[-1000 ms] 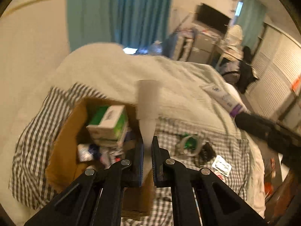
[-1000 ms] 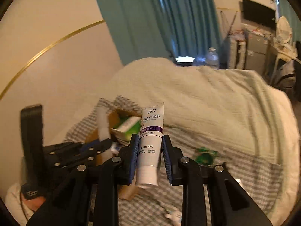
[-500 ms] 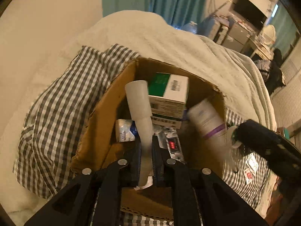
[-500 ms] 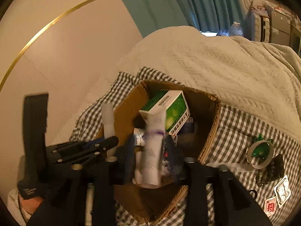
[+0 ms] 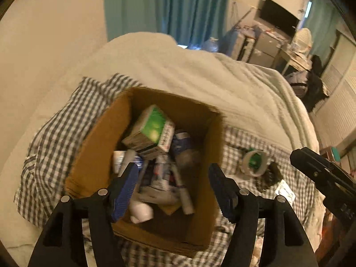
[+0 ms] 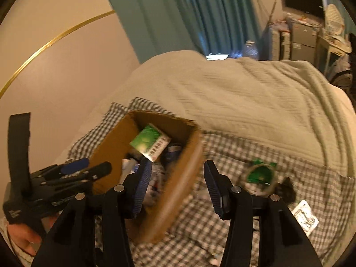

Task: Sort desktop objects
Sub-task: 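Move both grippers back over the remaining items on the sheet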

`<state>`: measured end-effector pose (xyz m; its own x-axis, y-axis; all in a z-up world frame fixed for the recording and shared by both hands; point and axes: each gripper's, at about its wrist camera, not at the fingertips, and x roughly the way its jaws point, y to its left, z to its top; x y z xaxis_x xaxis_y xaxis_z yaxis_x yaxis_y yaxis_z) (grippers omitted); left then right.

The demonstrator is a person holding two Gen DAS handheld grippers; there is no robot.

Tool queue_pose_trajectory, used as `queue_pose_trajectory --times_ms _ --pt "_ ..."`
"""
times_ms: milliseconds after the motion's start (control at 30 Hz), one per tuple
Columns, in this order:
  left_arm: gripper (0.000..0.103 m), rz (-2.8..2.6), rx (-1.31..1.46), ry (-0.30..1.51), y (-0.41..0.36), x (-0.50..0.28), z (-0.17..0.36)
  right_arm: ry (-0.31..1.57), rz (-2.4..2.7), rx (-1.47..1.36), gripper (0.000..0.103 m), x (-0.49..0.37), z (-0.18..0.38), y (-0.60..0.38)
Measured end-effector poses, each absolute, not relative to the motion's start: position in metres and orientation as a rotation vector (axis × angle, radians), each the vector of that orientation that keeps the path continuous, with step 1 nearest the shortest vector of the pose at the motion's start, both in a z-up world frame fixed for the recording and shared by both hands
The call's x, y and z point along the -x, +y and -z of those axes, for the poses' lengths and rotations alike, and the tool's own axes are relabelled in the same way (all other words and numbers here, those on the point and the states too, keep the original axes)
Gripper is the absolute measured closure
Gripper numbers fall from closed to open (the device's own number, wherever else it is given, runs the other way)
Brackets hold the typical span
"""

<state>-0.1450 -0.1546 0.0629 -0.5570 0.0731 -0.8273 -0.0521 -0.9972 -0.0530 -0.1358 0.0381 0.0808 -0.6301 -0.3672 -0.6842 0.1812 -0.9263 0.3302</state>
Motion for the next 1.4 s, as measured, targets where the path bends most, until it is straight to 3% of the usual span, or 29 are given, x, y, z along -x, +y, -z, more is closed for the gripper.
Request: queue_pose_trajectory --times_ms 167,367,533,700,767,1067,1267,1300,1400 --pt "0.031 -2.663 1.388 -0.049 -0.104 0.127 -0.055 -0.381 2.647 -1.183 0.051 0.111 -0.076 0.096" --pt "0.030 -2.584 1.396 0.105 -0.039 0.114 -0.026 -0.422 2.748 -1.219 0.047 0.083 -0.068 0.162" --pt "0.030 -2.525 1.495 0.066 -0.008 0.119 0.007 -0.458 2.816 -1.360 0.047 0.078 -0.046 0.205" --pt "0.030 -2.530 1.591 0.121 0.016 0.134 0.047 -0.648 2.794 -1.436 0.045 0.082 -0.008 0.246" --pt "0.030 -2.535 1.616 0.135 0.021 0.142 0.062 -0.670 2.800 -1.476 0.039 0.088 0.007 0.253" --pt "0.030 -2.539 1.686 0.026 0.031 0.184 0.120 -0.794 2.757 -1.620 0.036 0.111 0.087 0.271" --pt "0.030 -2.559 1.613 0.077 0.050 0.206 0.138 -0.882 2.704 -1.749 0.031 0.115 0.142 0.281" --pt "0.031 -2.553 1.619 0.075 0.052 0.210 0.143 -0.891 2.691 -1.766 0.031 0.116 0.150 0.281" --pt "0.045 -2.524 1.660 0.025 0.053 0.222 0.158 -0.792 2.756 -1.742 0.031 0.120 0.154 0.274"
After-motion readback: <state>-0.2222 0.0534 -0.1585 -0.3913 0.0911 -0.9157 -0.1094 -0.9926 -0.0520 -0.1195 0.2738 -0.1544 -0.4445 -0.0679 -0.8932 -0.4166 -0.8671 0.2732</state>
